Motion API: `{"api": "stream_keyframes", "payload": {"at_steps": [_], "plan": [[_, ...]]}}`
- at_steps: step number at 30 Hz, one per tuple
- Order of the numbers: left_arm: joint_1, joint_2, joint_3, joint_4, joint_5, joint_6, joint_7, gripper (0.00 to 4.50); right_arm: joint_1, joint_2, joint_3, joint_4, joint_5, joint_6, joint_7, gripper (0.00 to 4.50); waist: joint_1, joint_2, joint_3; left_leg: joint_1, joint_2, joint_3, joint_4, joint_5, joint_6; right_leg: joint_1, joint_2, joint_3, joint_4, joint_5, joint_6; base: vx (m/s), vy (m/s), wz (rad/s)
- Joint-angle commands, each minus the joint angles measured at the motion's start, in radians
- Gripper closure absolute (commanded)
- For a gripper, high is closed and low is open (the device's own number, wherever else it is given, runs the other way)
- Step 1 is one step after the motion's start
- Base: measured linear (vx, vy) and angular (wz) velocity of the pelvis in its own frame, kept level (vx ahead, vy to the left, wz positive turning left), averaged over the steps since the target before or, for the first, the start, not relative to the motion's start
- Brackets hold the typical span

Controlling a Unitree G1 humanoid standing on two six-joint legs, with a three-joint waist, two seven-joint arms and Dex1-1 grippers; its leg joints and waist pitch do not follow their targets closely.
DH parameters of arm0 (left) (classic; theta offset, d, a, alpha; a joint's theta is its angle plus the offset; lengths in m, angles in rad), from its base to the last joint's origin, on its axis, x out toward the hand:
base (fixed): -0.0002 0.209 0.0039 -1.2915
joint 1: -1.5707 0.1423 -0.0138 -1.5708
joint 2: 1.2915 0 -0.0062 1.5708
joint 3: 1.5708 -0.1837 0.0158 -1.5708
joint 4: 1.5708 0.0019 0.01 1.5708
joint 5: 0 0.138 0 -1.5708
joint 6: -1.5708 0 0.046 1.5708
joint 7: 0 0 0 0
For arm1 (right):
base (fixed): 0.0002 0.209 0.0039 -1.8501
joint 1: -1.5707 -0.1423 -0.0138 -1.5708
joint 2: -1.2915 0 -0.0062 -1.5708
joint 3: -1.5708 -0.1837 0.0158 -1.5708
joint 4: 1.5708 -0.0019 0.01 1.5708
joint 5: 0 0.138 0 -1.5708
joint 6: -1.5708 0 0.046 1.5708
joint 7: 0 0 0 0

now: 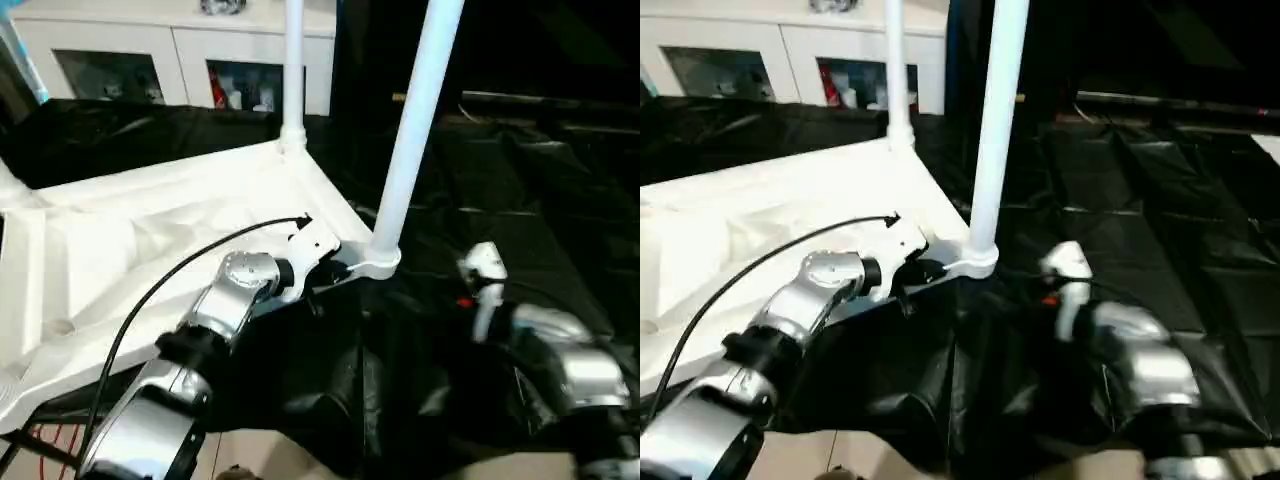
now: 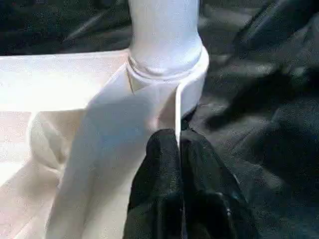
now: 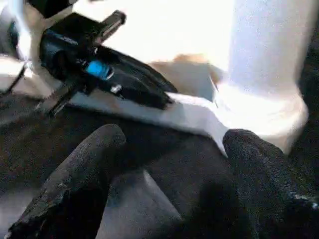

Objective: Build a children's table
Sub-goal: Rotate leg to tighten

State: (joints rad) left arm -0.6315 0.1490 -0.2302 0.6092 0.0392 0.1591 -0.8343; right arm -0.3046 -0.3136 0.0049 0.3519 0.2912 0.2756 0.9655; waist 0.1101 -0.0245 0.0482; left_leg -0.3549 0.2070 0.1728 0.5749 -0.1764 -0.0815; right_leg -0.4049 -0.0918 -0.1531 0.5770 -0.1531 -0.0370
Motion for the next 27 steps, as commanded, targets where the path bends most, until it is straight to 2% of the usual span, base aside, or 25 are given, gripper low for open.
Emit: {"api": "stream_keyframes", "payload": {"at_steps": [1,2,3,5,6,7,8,9,10,11,12,13,14,16,17,18,21,24,25,26,27], "plan": [[-0.01,0.004,0.03,-0.109,-0.053,0.045,-0.023,3.92,-0.036,0.017,0.013,-0.03,0.004,0.006,-0.035,0.79,0.006,-0.013,-0.071,0.0,0.037,-0.008,-0.056,-0.159,0.074,0.059,-0.076,0.06,-0.078,-0.365,-0.099,0.0,0.0,0.0],[0.003,0.02,0.037,-0.15,-0.065,0.081,-0.033,3.59,-0.053,0.042,0.024,-0.02,-0.001,0.003,-0.052,0.79,0.003,-0.011,-0.068,0.0,0.041,-0.009,-0.059,-0.163,0.07,0.058,-0.075,0.063,-0.072,-0.329,-0.118,0.0,0.0,0.0],[0.023,0.042,0.054,-0.204,-0.079,0.123,-0.032,3.59,-0.067,0.063,0.034,-0.009,-0.006,-0.001,-0.062,0.79,0.002,-0.013,-0.068,0.001,0.043,-0.01,-0.06,-0.17,0.062,0.059,-0.076,0.065,-0.066,-0.312,-0.129,0.0,0.0,0.0],[0.046,0.065,0.08,-0.264,-0.093,0.176,-0.02,3.53,-0.081,0.083,0.043,0.002,-0.01,-0.003,-0.069,0.79,0.0,-0.013,-0.064,0.001,0.039,-0.008,-0.061,-0.182,0.056,0.059,-0.077,0.066,-0.068,-0.326,-0.127,0.0,0.0,0.0],[0.046,0.065,0.08,-0.264,-0.093,0.176,-0.02,3.49,-0.081,0.083,0.043,0.002,-0.01,-0.003,-0.069,0.79,0.0,-0.017,-0.062,0.001,0.036,-0.006,-0.061,-0.185,0.055,0.06,-0.077,0.067,-0.07,-0.341,-0.119,0.0,0.0,0.0],[0.061,0.082,0.092,-0.295,-0.098,0.21,-0.022,3.26,-0.087,0.093,0.048,0.008,-0.015,-0.008,-0.074,0.79,0.001,-0.016,-0.064,0.003,0.035,-0.006,-0.061,-0.185,0.049,0.06,-0.078,0.068,-0.07,-0.357,-0.107,0.0,0.0,0.0],[0.092,0.116,0.109,-0.349,-0.106,0.255,-0.033,3.17,-0.096,0.11,0.053,0.015,-0.017,-0.007,-0.081,0.79,0.001,-0.019,-0.063,0.003,0.034,-0.005,-0.061,-0.182,0.052,0.059,-0.075,0.067,-0.074,-0.363,-0.101,0.0,0.0,0.0],[0.135,0.157,0.129,-0.423,-0.122,0.315,-0.046,3.17,-0.102,0.128,0.059,0.02,-0.021,-0.011,-0.09,0.79,0.0,-0.015,-0.063,0.003,0.04,-0.009,-0.065,-0.186,0.041,0.059,-0.079,0.069,-0.067,-0.36,-0.104,0.0,0.0,0.0],[0.189,0.209,0.147,-0.509,-0.145,0.376,-0.074,3.13,-0.108,0.144,0.064,0.027,-0.025,-0.017,-0.101,0.79,-0.006,-0.02,-0.061,0.001,0.039,-0.01,-0.068,-0.2,0.033,0.059,-0.077,0.068,-0.067,-0.374,-0.099,0.0,0.0,0.0],[0.189,0.209,0.147,-0.509,-0.145,0.376,-0.074,3.09,-0.108,0.144,0.064,0.027,-0.025,-0.017,-0.101,0.79,-0.007,-0.014,-0.064,0.004,0.042,-0.012,-0.068,-0.197,0.025,0.059,-0.081,0.07,-0.062,-0.363,-0.106,0.0,0.0,0.0],[0.214,0.233,0.152,-0.552,-0.16,0.407,-0.088,2.97,-0.11,0.15,0.066,0.031,-0.027,-0.021,-0.108,0.79,-0.012,-0.012,-0.06,0.003,0.041,-0.011,-0.07,-0.198,0.027,0.057,-0.076,0.07,-0.066,-0.361,-0.107,0.0,0.0,0.0],[0.258,0.277,0.157,-0.615,-0.181,0.443,-0.121,2.83,-0.116,0.164,0.065,0.043,-0.031,-0.03,-0.126,0.79,-0.012,-0.012,-0.059,0.01,0.042,-0.01,-0.069,-0.205,0.021,0.052,-0.074,0.072,-0.068,-0.344,-0.116,0.0,0.0,0.0],[0.294,0.315,0.157,-0.671,-0.2,0.478,-0.144,2.69,-0.122,0.175,0.064,0.056,-0.035,-0.039,-0.147,0.79,-0.015,-0.01,-0.059,0.009,0.045,-0.012,-0.073,-0.211,0.01,0.053,-0.074,0.074,-0.059,-0.32,-0.134,0.0,0.0,0.0],[0.369,0.39,0.154,-0.769,-0.236,0.522,-0.203,2.64,-0.141,0.207,0.055,0.096,-0.051,-0.06,-0.215,0.79,-0.023,-0.012,-0.052,0.011,0.04,-0.009,-0.077,-0.243,0.001,0.05,-0.068,0.076,-0.062,-0.328,-0.142,0.0,0.0,0.0],[0.396,0.415,0.153,-0.801,-0.248,0.536,-0.223,2.38,-0.149,0.222,0.051,0.112,-0.059,-0.069,-0.246,0.79,-0.02,-0.011,-0.052,0.017,0.042,-0.009,-0.076,-0.254,-0.006,0.047,-0.071,0.077,-0.062,-0.336,-0.142,0.0,0.0,0.0],[0.421,0.432,0.153,-0.828,-0.247,0.558,-0.22,2.29,-0.162,0.244,0.044,0.138,-0.071,-0.083,-0.293,0.79,-0.024,-0.012,-0.049,0.013,0.041,-0.011,-0.08,-0.27,-0.016,0.048,-0.072,0.079,-0.061,-0.359,-0.141,0.0,0.0,0.0],[0.458,0.454,0.129,-0.851,-0.206,0.59,-0.184,2.22,-0.194,0.298,0.018,0.206,-0.089,-0.115,-0.41,0.79,-0.024,-0.007,-0.045,0.027,0.037,-0.01,-0.079,-0.322,-0.029,0.039,-0.072,0.08,-0.077,-0.436,-0.11,0.0,0.0,0.0],[0.474,0.472,0.094,-0.856,-0.174,0.618,-0.15,1.83,-0.23,0.337,-0.017,0.27,-0.092,-0.153,-0.523,0.79,-0.03,-0.008,-0.048,0.024,0.036,-0.014,-0.081,-0.327,-0.042,0.043,-0.069,0.08,-0.071,-0.423,-0.094,0.0,0.0,0.0],[0.475,0.476,0.089,-0.856,-0.17,0.621,-0.144,1.83,-0.234,0.339,-0.02,0.276,-0.092,-0.157,-0.535,0.79,-0.03,-0.008,-0.048,0.023,0.036,-0.014,-0.081,-0.322,-0.041,0.044,-0.068,0.08,-0.069,-0.413,-0.095,0.0,0.0,0.0],[0.475,0.491,0.068,-0.852,-0.148,0.625,-0.127,1.83,-0.246,0.35,-0.039,0.296,-0.083,-0.168,-0.572,0.79,-0.029,-0.008,-0.05,0.022,0.036,-0.014,-0.081,-0.31,-0.041,0.045,-0.068,0.081,-0.067,-0.39,-0.095,0.0,0.0,0.0],[0.471,0.493,0.057,-0.834,-0.122,0.615,-0.106,1.64,-0.256,0.36,-0.065,0.31,-0.063,-0.169,-0.603,0.79,-0.03,-0.007,-0.052,0.02,0.035,-0.014,-0.081,-0.299,-0.041,0.048,-0.067,0.082,-0.062,-0.366,-0.099,0.0,0.0,0.0]]}}
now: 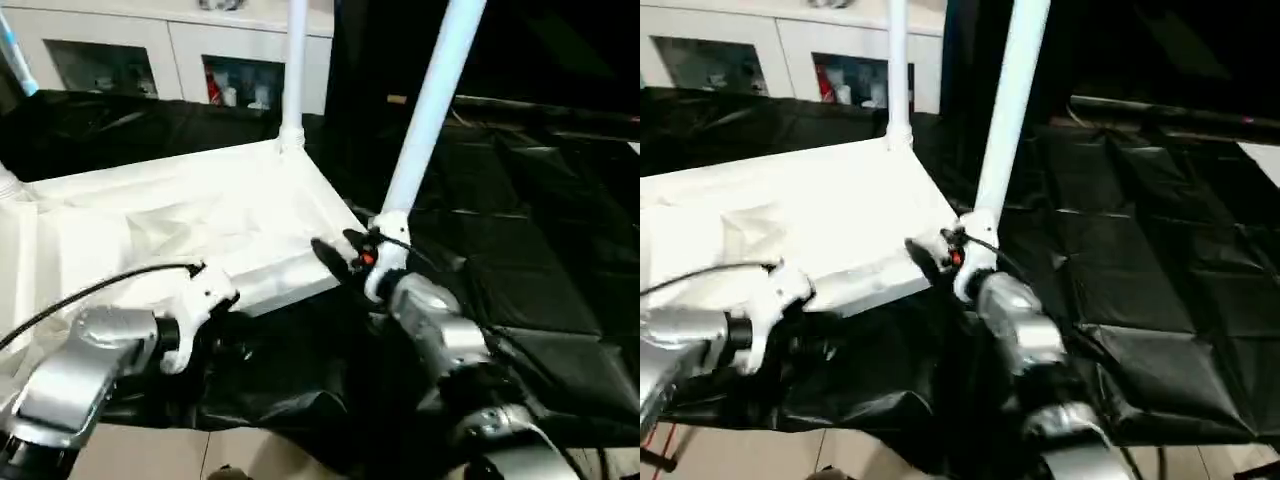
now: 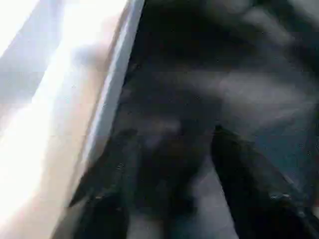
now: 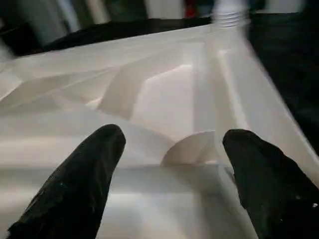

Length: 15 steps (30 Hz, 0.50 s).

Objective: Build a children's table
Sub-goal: Rotate leg to tighten

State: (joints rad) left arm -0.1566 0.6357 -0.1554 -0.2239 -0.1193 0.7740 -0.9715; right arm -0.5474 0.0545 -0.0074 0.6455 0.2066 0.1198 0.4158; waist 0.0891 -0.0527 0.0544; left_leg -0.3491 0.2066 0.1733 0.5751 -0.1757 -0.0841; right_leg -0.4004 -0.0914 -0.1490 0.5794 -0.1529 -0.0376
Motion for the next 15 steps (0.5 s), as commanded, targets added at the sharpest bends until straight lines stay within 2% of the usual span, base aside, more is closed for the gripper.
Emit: {"api": "stream_keyframes", "payload": {"at_steps": [1,4,6,7,8,10,11,12,14,15], "plan": [[-0.006,0.005,-0.019,0.006,0.044,-0.003,0.038,1.5,-0.016,-0.005,-0.061,0.019,0.028,-0.014,-0.062,0.79,-0.008,0.021,-0.059,0.016,0.037,-0.014,-0.081,-0.29,-0.038,0.042,-0.066,0.079,-0.063,-0.347,-0.1,0.0,0.0,0.0],[-0.028,-0.01,-0.011,0.051,0.079,-0.026,0.108,1.4,-0.048,-0.006,-0.13,0.076,0.05,-0.051,-0.151,0.79,-0.007,0.023,-0.061,0.016,0.035,-0.01,-0.079,-0.277,-0.044,0.043,-0.064,0.08,-0.056,-0.287,-0.116,0.0,0.0,0.0],[-0.042,-0.019,-0.004,0.066,0.089,-0.027,0.13,1.07,-0.066,-0.019,-0.164,0.11,0.062,-0.067,-0.191,0.79,-0.007,0.024,-0.06,0.015,0.031,-0.009,-0.077,-0.293,-0.046,0.044,-0.064,0.079,-0.058,-0.309,-0.109,0.0,0.0,0.0],[-0.046,-0.017,-0.006,0.069,0.091,-0.031,0.136,1.07,-0.079,-0.028,-0.188,0.136,0.073,-0.079,-0.218,0.79,-0.007,0.023,-0.059,0.014,0.031,-0.009,-0.077,-0.296,-0.045,0.044,-0.064,0.079,-0.059,-0.321,-0.104,0.0,0.0,0.0],[-0.051,-0.011,-0.013,0.077,0.1,-0.044,0.148,1.0,-0.095,-0.044,-0.214,0.171,0.082,-0.098,-0.244,0.79,-0.005,0.025,-0.059,0.018,0.031,-0.01,-0.075,-0.31,-0.044,0.042,-0.066,0.078,-0.063,-0.356,-0.092,0.0,0.0,0.0],[-0.056,-0.011,-0.014,0.088,0.107,-0.059,0.166,0.98,-0.11,-0.073,-0.23,0.204,0.079,-0.121,-0.263,0.79,-0.004,0.023,-0.06,0.019,0.029,-0.009,-0.073,-0.313,-0.043,0.041,-0.065,0.077,-0.065,-0.363,-0.088,0.0,0.0,0.0],[-0.057,-0.012,-0.013,0.09,0.109,-0.07,0.173,0.89,-0.114,-0.086,-0.236,0.214,0.078,-0.128,-0.267,0.79,-0.005,0.021,-0.061,0.012,0.028,-0.01,-0.072,-0.301,-0.042,0.046,-0.064,0.075,-0.062,-0.354,-0.085,0.0,0.0,0.0],[-0.059,-0.017,-0.009,0.093,0.106,-0.078,0.177,0.65,-0.12,-0.1,-0.241,0.223,0.078,-0.135,-0.269,0.79,-0.006,0.016,-0.061,0.01,0.028,-0.01,-0.072,-0.297,-0.039,0.047,-0.064,0.075,-0.062,-0.353,-0.082,0.0,0.0,0.0],[-0.062,-0.023,-0.006,0.099,0.103,-0.092,0.184,0.6,-0.133,-0.118,-0.247,0.249,0.076,-0.151,-0.272,0.79,-0.008,0.016,-0.063,0.008,0.027,-0.01,-0.069,-0.285,-0.034,0.048,-0.065,0.074,-0.059,-0.352,-0.082,0.0,0.0,0.0],[-0.061,-0.023,-0.006,0.099,0.104,-0.106,0.185,0.44,-0.14,-0.13,-0.248,0.262,0.072,-0.157,-0.272,0.79,-0.01,0.013,-0.064,-0.001,0.024,-0.01,-0.068,-0.268,-0.024,0.053,-0.066,0.074,-0.058,-0.347,-0.086,0.0,0.0,0.0]]}}
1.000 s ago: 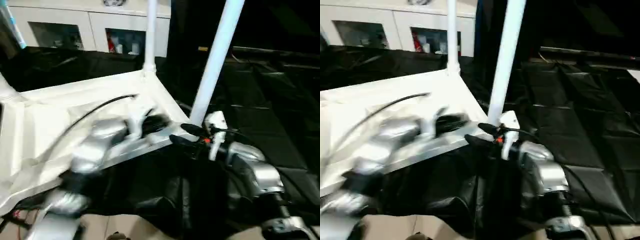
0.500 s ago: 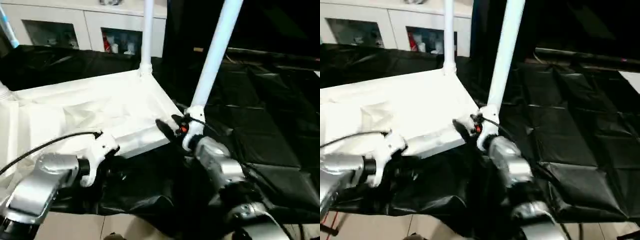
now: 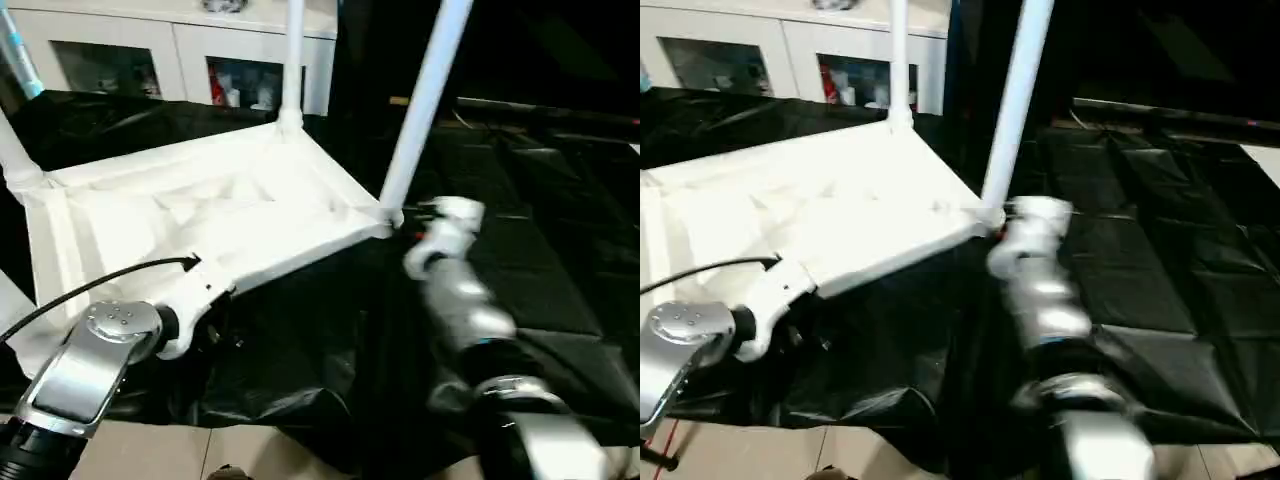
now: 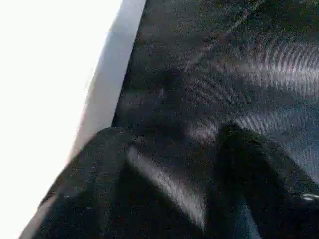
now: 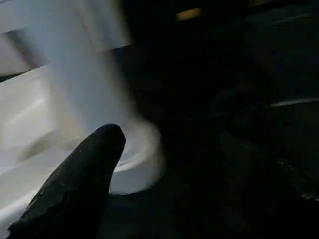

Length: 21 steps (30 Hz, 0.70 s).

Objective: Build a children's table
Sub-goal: Rotate leg to tighten

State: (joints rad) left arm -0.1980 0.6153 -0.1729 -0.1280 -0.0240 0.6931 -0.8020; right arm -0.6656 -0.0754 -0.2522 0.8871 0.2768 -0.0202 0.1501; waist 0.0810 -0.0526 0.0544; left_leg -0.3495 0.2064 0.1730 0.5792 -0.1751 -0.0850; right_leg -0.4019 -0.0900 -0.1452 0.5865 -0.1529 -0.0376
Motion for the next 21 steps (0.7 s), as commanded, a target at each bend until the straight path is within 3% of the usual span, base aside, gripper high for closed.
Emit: {"api": "stream_keyframes", "payload": {"at_steps": [1,6,7,10,11,14,18,19,20,21], "plan": [[-0.013,-0.004,0.016,0.001,0.008,-0.05,0.017,0.32,-0.033,-0.019,-0.007,0.039,-0.007,-0.026,-0.005,0.79,-0.002,0.013,-0.064,0.0,0.024,-0.01,-0.072,-0.269,-0.023,0.055,-0.067,0.07,-0.065,-0.347,-0.086,0.0,0.0,0.0],[0.04,-0.018,0.056,-0.04,-0.036,-0.103,0.009,0.05,-0.047,-0.047,-0.007,0.074,-0.02,-0.043,0.008,0.79,-0.012,0.01,-0.064,0.0,0.024,-0.007,-0.065,-0.256,-0.005,0.05,-0.065,0.07,-0.063,-0.342,-0.106,0.0,0.0,0.0],[0.049,-0.025,0.067,-0.046,-0.046,-0.104,0.015,0.05,-0.046,-0.049,-0.004,0.078,-0.024,-0.046,0.017,0.79,-0.015,0.004,-0.063,-0.001,0.024,-0.007,-0.066,-0.258,-0.003,0.05,-0.064,0.069,-0.063,-0.348,-0.105,0.0,0.0,0.0],[0.075,-0.043,0.095,-0.054,-0.056,-0.106,0.054,0.05,-0.025,-0.042,0.057,0.06,-0.057,-0.057,0.119,0.79,-0.017,0.007,-0.061,-0.002,0.026,-0.008,-0.065,-0.275,0.007,0.049,-0.064,0.067,-0.068,-0.377,-0.106,0.0,0.0,0.0],[0.09,-0.05,0.101,-0.06,-0.052,-0.101,0.077,0.05,-0.002,-0.03,0.133,0.03,-0.096,-0.069,0.215,0.79,-0.017,0.008,-0.061,0.0,0.026,-0.008,-0.065,-0.285,0.009,0.047,-0.064,0.067,-0.07,-0.391,-0.104,0.0,0.0,0.0],[0.115,-0.065,0.107,-0.103,-0.062,-0.085,0.09,0.05,0.01,0.012,0.212,-0.016,-0.1,-0.047,0.36,0.79,-0.021,0.0,-0.057,-0.005,0.031,-0.014,-0.068,-0.308,0.02,0.049,-0.07,0.066,-0.077,-0.46,-0.091,0.0,0.0,0.0],[0.143,-0.072,0.126,-0.156,-0.084,-0.06,0.093,0.05,-0.024,0.038,0.23,0.018,-0.114,-0.056,0.382,0.79,-0.016,0.002,-0.054,0.004,0.038,-0.017,-0.072,-0.318,0.005,0.041,-0.067,0.07,-0.072,-0.426,-0.118,0.0,0.0,0.0],[0.164,-0.072,0.138,-0.19,-0.092,-0.044,0.096,0.05,-0.056,0.054,0.225,0.058,-0.121,-0.065,0.373,0.79,-0.014,-0.014,-0.054,0.005,0.038,-0.015,-0.071,-0.321,0.006,0.039,-0.066,0.07,-0.072,-0.426,-0.115,0.0,0.0,0.0],[0.177,-0.071,0.144,-0.209,-0.098,-0.037,0.1,0.05,-0.073,0.06,0.221,0.078,-0.126,-0.071,0.369,0.79,-0.014,-0.007,-0.053,0.001,0.038,-0.019,-0.074,-0.327,-0.005,0.045,-0.07,0.07,-0.065,-0.43,-0.123,0.0,0.0,0.0],[0.199,-0.069,0.155,-0.243,-0.106,-0.023,0.104,0.05,-0.102,0.07,0.216,0.111,-0.132,-0.085,0.356,0.79,-0.013,-0.009,-0.052,0.006,0.039,-0.017,-0.072,-0.342,-0.011,0.037,-0.07,0.071,-0.069,-0.437,-0.119,0.0,0.0,0.0]]}}
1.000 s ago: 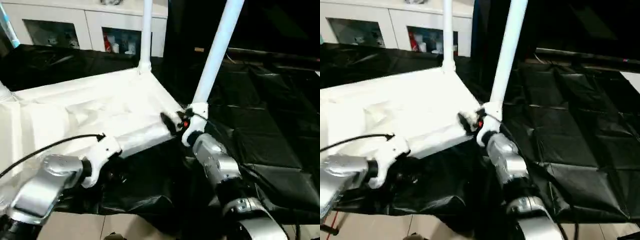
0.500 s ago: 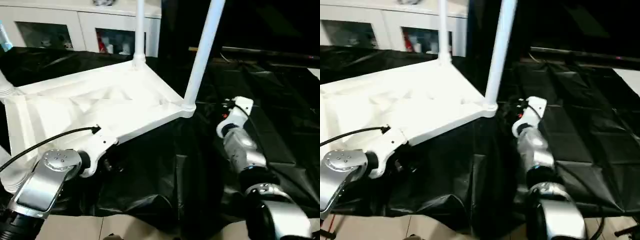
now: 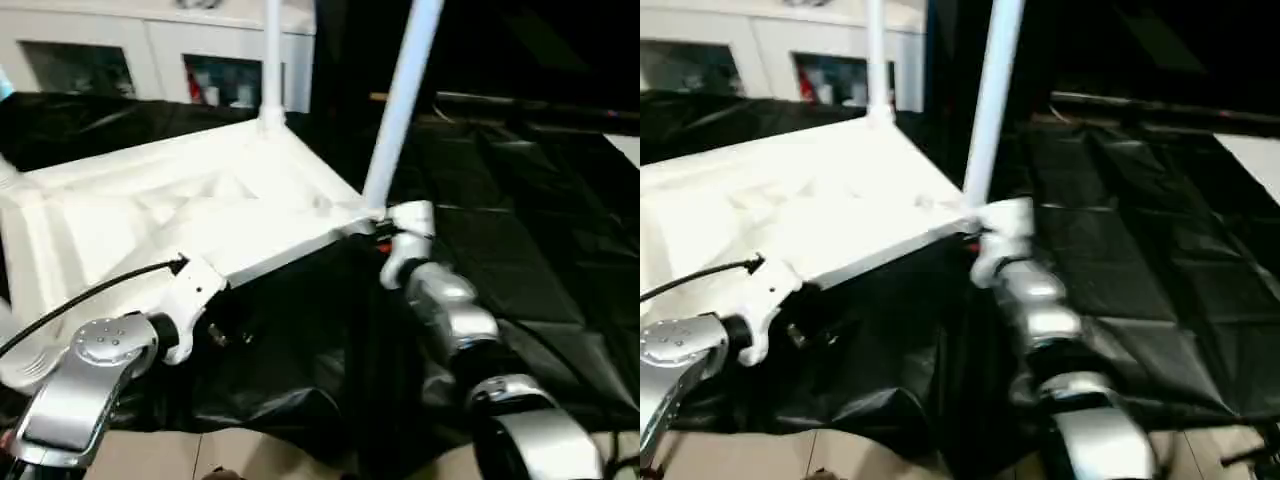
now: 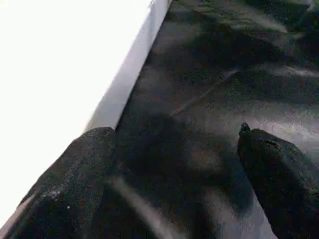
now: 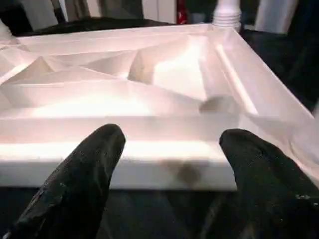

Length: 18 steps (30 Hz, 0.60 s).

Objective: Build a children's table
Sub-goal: Rotate leg to tighten

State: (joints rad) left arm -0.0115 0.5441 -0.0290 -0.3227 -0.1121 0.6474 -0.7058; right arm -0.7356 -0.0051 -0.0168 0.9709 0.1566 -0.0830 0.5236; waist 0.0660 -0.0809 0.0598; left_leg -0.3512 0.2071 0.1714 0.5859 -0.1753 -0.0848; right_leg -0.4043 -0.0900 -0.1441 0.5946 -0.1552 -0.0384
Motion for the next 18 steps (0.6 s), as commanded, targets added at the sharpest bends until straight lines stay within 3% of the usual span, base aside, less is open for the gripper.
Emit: {"api": "stream_keyframes", "payload": {"at_steps": [1,4,5,8,11,12,13,14,17,18], "plan": [[0.013,0.003,0.011,-0.048,-0.018,0.023,0.008,0.05,-0.032,0.0,-0.019,0.028,-0.012,-0.022,-0.018,0.79,0.002,0.023,-0.057,0.008,0.04,-0.017,-0.079,-0.349,-0.019,0.039,-0.073,0.071,-0.071,-0.43,-0.124,0.0,0.0,0.0],[0.08,0.007,0.041,-0.14,-0.038,0.059,0.022,0.05,-0.095,0.014,-0.034,0.092,-0.014,-0.045,-0.08,0.79,0.005,0.017,-0.055,0.008,0.04,-0.019,-0.083,-0.378,-0.034,0.038,-0.071,0.072,-0.071,-0.417,-0.115,0.0,0.0,0.0],[0.114,0.005,0.057,-0.182,-0.045,0.08,0.031,0.05,-0.127,0.018,-0.049,0.124,-0.001,-0.059,-0.116,0.79,0.009,0.01,-0.055,0.009,0.041,-0.02,-0.084,-0.387,-0.041,0.039,-0.074,0.071,-0.069,-0.419,-0.115,0.0,0.0,0.0],[0.182,0.006,0.083,-0.26,-0.055,0.122,0.044,0.05,-0.191,0.021,-0.08,0.192,0.014,-0.073,-0.206,0.79,0.012,0.007,-0.054,0.011,0.038,-0.018,-0.083,-0.401,-0.043,0.036,-0.072,0.07,-0.072,-0.434,-0.102,0.0,0.0,0.0],[0.213,0.007,0.097,-0.288,-0.06,0.139,0.048,0.05,-0.225,0.019,-0.099,0.228,0.012,-0.07,-0.265,0.79,0.016,0.008,-0.05,0.013,0.034,-0.017,-0.082,-0.424,-0.047,0.031,-0.069,0.069,-0.076,-0.464,-0.086,0.0,0.0,0.0],[0.263,0.012,0.116,-0.313,-0.059,0.148,0.054,0.05,-0.268,0.013,-0.135,0.268,0.023,-0.069,-0.336,0.79,0.022,0.002,-0.049,0.015,0.034,-0.016,-0.081,-0.427,-0.045,0.028,-0.069,0.069,-0.079,-0.47,-0.074,0.0,0.0,0.0],[0.266,0.013,0.118,-0.314,-0.058,0.148,0.054,0.05,-0.271,0.012,-0.138,0.27,0.024,-0.068,-0.341,0.79,0.021,0.005,-0.049,0.01,0.034,-0.022,-0.085,-0.436,-0.051,0.034,-0.069,0.067,-0.076,-0.477,-0.073,0.0,0.0,0.0],[0.305,0.015,0.136,-0.315,-0.05,0.144,0.062,0.05,-0.306,0.003,-0.174,0.294,0.048,-0.063,-0.383,0.79,0.02,0.004,-0.048,0.014,0.033,-0.02,-0.082,-0.45,-0.052,0.027,-0.069,0.068,-0.077,-0.484,-0.067,0.0,0.0,0.0],[0.326,0.018,0.148,-0.31,-0.043,0.139,0.069,0.05,-0.326,-0.006,-0.192,0.309,0.06,-0.053,-0.393,0.79,0.023,0.005,-0.048,0.014,0.031,-0.019,-0.083,-0.454,-0.047,0.027,-0.065,0.067,-0.08,-0.483,-0.053,0.0,0.0,0.0],[0.336,0.02,0.154,-0.31,-0.041,0.138,0.073,0.05,-0.336,-0.012,-0.2,0.318,0.065,-0.047,-0.395,0.79,0.024,-0.004,-0.048,0.01,0.03,-0.021,-0.082,-0.454,-0.044,0.029,-0.067,0.065,-0.077,-0.496,-0.051,0.0,0.0,0.0]]}}
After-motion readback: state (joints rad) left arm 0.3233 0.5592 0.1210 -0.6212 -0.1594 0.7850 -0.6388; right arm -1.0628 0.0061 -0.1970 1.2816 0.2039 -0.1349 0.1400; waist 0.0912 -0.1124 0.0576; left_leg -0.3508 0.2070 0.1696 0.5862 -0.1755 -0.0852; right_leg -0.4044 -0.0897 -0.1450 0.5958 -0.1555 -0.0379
